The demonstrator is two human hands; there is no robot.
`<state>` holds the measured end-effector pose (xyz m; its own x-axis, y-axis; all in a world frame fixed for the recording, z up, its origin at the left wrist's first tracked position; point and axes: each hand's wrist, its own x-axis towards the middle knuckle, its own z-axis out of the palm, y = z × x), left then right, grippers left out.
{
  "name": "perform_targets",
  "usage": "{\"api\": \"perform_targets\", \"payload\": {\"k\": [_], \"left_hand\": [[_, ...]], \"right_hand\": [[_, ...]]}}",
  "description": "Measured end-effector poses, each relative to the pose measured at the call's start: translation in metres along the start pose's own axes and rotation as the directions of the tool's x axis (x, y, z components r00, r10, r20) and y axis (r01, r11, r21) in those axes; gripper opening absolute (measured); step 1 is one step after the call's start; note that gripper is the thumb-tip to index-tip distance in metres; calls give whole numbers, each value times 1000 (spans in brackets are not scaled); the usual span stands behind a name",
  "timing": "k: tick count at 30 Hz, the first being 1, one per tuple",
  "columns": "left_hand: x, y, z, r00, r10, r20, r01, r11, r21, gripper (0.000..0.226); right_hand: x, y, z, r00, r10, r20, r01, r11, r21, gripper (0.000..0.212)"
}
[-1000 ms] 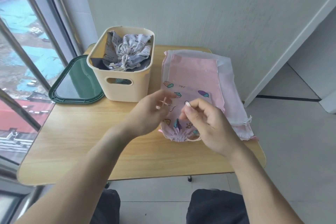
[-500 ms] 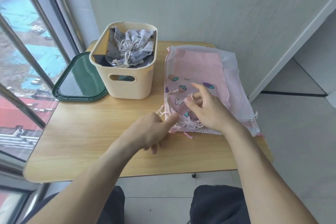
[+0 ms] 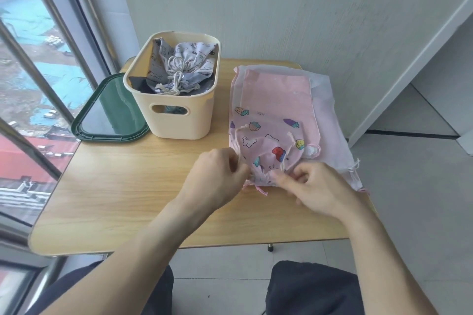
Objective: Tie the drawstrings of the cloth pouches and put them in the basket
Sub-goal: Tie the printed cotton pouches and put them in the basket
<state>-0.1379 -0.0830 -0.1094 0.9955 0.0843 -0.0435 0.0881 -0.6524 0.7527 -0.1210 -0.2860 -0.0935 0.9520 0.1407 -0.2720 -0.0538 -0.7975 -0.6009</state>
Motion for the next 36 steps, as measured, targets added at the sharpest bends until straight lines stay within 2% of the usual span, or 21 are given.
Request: {"api": "perform_targets", "payload": {"k": [1, 3, 6, 8, 10, 12, 13, 14, 16, 18, 19, 20, 22, 24, 28, 31, 33, 36], "left_hand": [[-2, 0, 2, 997, 72, -30, -70, 995, 68, 31], [-4, -4, 5, 981, 183, -63, -168, 967, 190, 36], [-4, -7, 3, 954, 245, -175, -175, 923, 342, 37], [-3, -5, 2, 878, 347, -331, -223, 907, 358, 34], [-1, -3, 5, 748, 502, -434, -378, 860, 343, 27], [5, -2, 8, 659, 651, -377, -575, 759, 305, 17], [8, -4, 10, 652, 690, -313, -635, 723, 271, 16], [10, -5, 12, 675, 691, -258, -656, 723, 219, 18], [10, -8, 16, 768, 611, -191, -605, 790, 95, 22], [8, -11, 22, 841, 519, -154, -526, 851, 0, 24], [7, -10, 24, 872, 467, -145, -478, 876, -60, 25], [6, -8, 24, 907, 397, -140, -415, 899, -142, 26], [5, -2, 22, 963, 239, -127, -267, 910, -318, 27], [3, 3, 20, 990, 105, -95, -137, 880, -454, 22], [0, 6, 21, 994, -98, -56, 42, 782, -622, 19], [2, 6, 25, 964, -266, -6, 171, 635, -753, 23], [3, 6, 27, 951, -306, 38, 216, 576, -788, 28], [1, 5, 28, 967, -256, 6, 172, 632, -756, 33]], "right_hand": [[2, -1, 3, 998, 4, 69, -8, 999, 54, 47], [6, -1, 6, 996, -2, 91, -18, 976, 217, 31], [8, -1, 3, 998, 38, 52, -53, 944, 326, 21], [6, -2, 2, 996, 76, 47, -87, 938, 337, 21], [5, -4, 3, 996, 90, 12, -89, 940, 331, 22], [5, -3, 4, 993, 59, -104, -32, 969, 244, 24], [6, -2, 5, 982, 14, -189, 21, 983, 182, 26], [7, -1, 7, 961, -39, -273, 79, 987, 139, 28], [7, -2, 12, 893, -139, -428, 207, 972, 115, 29], [8, -7, 17, 794, -246, -556, 352, 932, 90, 22], [8, -10, 19, 757, -294, -583, 418, 904, 87, 16], [9, -12, 22, 750, -326, -576, 468, 876, 114, 12], [12, -13, 27, 806, -332, -491, 475, 857, 200, 13], [14, -11, 33, 858, -282, -429, 402, 889, 219, 15], [16, -9, 39, 833, -188, -520, 318, 932, 174, 15], [19, -8, 37, 848, -141, -511, 283, 936, 210, 19], [17, -7, 36, 871, -164, -464, 290, 933, 214, 18], [15, -6, 34, 911, -215, -351, 305, 925, 225, 18]]}}
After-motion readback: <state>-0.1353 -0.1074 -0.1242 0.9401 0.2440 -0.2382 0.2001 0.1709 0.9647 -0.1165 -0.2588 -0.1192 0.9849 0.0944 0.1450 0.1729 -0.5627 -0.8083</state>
